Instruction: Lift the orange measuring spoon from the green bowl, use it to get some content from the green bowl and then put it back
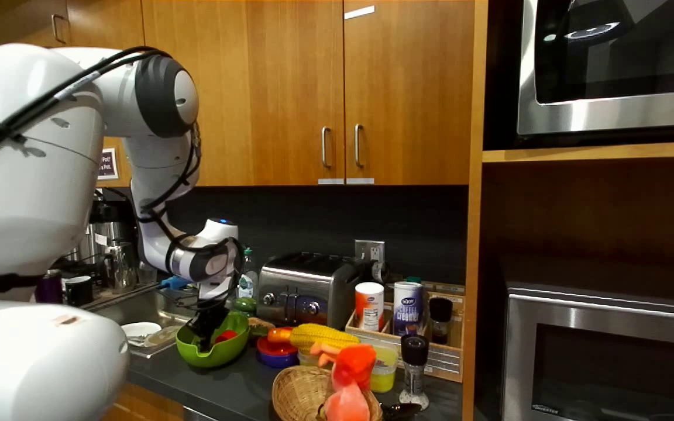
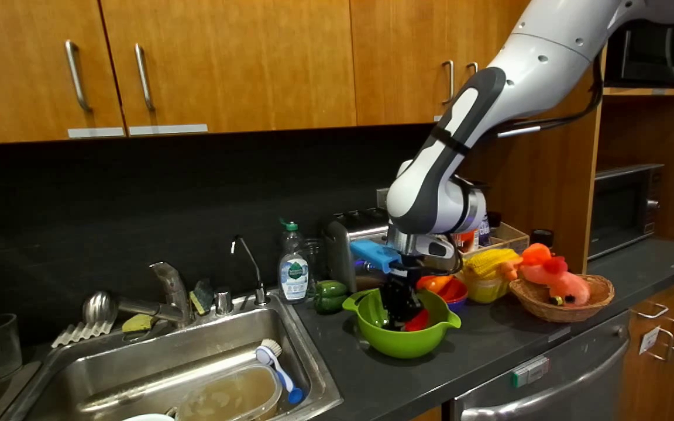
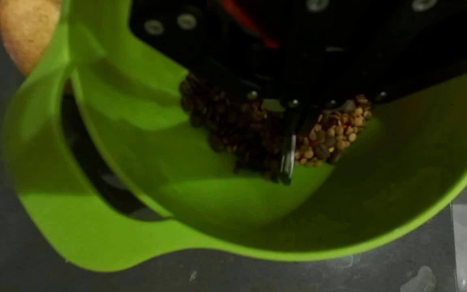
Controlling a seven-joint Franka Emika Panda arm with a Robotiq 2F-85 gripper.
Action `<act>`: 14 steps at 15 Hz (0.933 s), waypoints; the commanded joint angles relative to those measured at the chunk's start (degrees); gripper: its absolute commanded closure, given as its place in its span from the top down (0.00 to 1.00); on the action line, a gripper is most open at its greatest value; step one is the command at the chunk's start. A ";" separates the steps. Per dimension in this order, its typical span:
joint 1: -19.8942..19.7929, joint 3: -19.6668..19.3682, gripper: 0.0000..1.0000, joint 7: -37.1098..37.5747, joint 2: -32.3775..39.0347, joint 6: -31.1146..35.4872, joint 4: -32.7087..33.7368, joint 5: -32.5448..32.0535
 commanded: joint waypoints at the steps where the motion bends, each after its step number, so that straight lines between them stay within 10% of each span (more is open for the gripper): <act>1: -0.36 -0.10 0.01 -0.53 -1.23 -1.53 0.17 -0.12; 7: -2.55 3.55 0.01 -7.57 -1.86 7.01 -0.06 6.63; 14: -16.76 25.01 0.01 -38.65 2.94 24.25 6.36 37.84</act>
